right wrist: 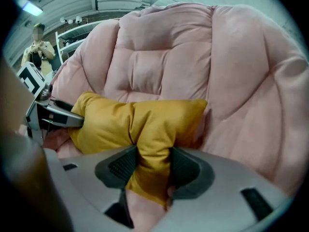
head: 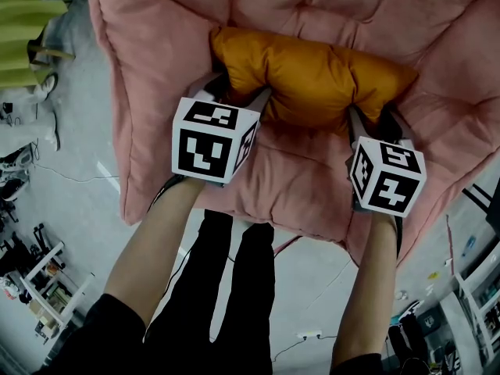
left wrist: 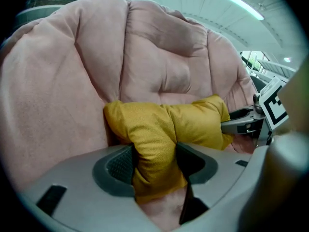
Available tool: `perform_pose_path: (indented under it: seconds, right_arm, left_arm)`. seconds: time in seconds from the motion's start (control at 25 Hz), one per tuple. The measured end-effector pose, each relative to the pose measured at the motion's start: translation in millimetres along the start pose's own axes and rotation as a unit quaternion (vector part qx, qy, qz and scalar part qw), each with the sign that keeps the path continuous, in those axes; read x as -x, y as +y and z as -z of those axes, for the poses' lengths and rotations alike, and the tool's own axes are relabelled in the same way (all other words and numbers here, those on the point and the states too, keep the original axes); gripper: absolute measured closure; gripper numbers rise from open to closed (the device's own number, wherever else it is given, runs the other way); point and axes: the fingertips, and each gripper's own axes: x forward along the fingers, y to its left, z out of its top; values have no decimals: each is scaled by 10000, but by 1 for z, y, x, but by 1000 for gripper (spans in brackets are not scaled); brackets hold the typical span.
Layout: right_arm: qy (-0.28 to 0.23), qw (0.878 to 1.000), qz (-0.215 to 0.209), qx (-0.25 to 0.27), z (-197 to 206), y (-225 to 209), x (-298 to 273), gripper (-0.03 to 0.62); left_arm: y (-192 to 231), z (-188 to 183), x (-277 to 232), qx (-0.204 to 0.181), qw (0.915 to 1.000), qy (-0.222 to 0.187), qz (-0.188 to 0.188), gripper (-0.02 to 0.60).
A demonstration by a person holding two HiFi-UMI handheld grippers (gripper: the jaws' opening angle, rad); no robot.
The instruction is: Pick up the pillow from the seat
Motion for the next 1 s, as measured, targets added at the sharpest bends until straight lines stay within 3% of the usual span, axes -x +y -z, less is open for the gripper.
perform_pose_path:
  seconds: [0.32,1.0]
  right_arm:
    - [-251,9995,199,29,-4,12,14,388]
    - [-715,9963,458,98,-10,17,62,402]
  left_arm:
    - [1,0,16,-53,9998,-111,123,385]
    - [-9,-12,53,-319,9983,-457,156,400]
